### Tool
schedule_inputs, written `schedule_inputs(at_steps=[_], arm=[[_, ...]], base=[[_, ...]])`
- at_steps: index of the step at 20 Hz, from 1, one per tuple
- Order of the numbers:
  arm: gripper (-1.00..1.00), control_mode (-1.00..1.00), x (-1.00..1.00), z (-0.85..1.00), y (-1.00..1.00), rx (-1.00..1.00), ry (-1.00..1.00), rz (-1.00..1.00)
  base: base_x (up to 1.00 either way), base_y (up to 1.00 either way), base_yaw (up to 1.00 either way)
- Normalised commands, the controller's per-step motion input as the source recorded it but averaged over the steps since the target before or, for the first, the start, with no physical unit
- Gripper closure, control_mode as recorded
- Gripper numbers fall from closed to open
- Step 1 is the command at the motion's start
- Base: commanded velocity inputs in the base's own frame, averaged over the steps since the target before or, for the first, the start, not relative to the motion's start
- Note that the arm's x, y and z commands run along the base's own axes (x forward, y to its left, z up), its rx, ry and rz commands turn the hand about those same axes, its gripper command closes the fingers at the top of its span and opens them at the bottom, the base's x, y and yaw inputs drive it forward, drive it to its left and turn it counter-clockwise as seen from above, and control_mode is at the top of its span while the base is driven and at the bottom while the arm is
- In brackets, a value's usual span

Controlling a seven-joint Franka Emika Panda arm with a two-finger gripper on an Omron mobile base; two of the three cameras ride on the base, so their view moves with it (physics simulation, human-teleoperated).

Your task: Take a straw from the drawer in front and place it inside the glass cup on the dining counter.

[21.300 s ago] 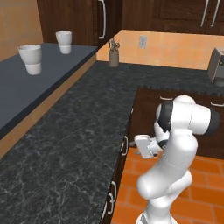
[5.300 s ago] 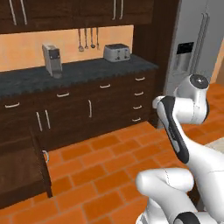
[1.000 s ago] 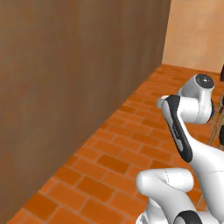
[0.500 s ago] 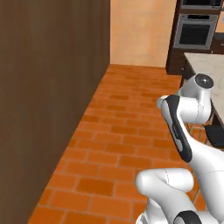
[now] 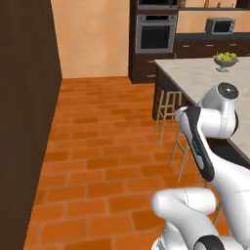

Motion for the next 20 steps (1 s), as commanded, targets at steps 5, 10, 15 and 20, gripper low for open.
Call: schedule_inputs(at_steps=[5,10,15,20], arm=[[1.00,1.00,0.00,0.00,0.00,0.00,0.00,0.00],[1.00,1.00,0.00,0.00,0.00,0.00,0.00,0.00],[1.00,1.00,0.00,0.00,0.00,0.00,0.00,0.00],[1.00,1.00,0.00,0.00,0.00,0.00,0.00,0.00]], base=[[0.71,0.48,-0.60],[0.65,0.57,-0.62],[0.63,0.61,-0.63],[0.62,0.63,-0.64]])
